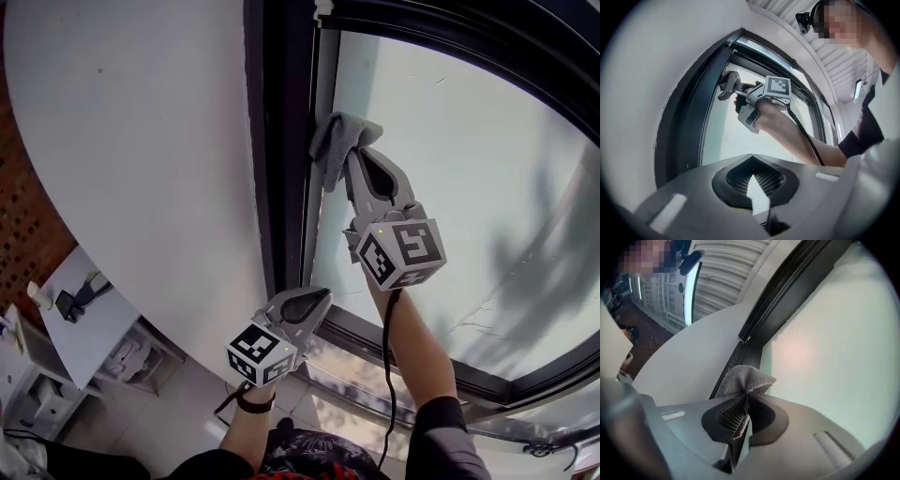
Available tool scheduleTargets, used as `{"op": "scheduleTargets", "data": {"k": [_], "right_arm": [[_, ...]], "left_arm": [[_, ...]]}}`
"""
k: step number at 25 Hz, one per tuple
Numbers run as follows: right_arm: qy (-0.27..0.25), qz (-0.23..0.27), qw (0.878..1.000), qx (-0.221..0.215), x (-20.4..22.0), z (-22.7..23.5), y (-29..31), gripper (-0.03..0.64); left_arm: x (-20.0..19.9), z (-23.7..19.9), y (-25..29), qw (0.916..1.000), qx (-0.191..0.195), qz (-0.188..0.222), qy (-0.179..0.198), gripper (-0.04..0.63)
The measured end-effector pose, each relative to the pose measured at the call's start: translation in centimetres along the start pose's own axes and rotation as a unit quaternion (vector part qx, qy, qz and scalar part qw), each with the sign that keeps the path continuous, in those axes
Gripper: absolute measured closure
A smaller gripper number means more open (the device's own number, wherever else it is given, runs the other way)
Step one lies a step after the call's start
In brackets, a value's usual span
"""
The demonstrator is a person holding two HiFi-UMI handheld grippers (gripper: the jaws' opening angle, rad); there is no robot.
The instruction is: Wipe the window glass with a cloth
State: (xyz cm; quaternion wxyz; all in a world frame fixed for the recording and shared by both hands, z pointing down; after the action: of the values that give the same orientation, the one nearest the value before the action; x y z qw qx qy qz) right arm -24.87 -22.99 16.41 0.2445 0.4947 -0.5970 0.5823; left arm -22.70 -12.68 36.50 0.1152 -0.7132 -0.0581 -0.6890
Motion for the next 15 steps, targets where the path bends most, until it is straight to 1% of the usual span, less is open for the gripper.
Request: {"op": "scheduleTargets", "data": {"k": [4,6,9,12,15], "right_arm": [[0.011,-0.001,1.0,-0.002,0.0,0.4,-0.8,0.601],[0.013,0.0,1.0,0.006,-0.4,1.1,-1.9,0.601],[0.012,0.001,1.0,0.026,-1.2,2.4,-4.4,0.601],[0.007,0.0,0.999,0.045,-1.9,4.1,-6.6,0.601],[-0.004,-0.005,0.997,0.078,-2.5,5.8,-9.7,0.601]], "left_arm": [[-0.4,-0.3,0.1,1.0,0.003,-0.001,0.005,0.6],[-0.4,0.1,0.6,0.9999,0.014,-0.002,0.006,0.601],[-0.3,1.5,1.9,0.9991,0.042,-0.008,0.007,0.601],[-0.2,2.5,3.7,0.9982,0.058,-0.014,0.013,0.601],[-0.1,4.0,5.3,0.9965,0.081,-0.015,0.015,0.601]]}}
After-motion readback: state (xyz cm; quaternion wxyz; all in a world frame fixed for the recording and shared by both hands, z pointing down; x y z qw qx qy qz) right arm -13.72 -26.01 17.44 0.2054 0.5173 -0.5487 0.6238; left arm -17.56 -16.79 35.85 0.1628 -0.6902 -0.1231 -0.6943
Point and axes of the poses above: the fingertips, and each gripper's own axes: y forward along the fingers, z to its right, x out of its underside, the point moved 3 cm from there along -y, backward along the fingers, and after that the axes turned 2 degrees about -z, right-handed, at the moved point
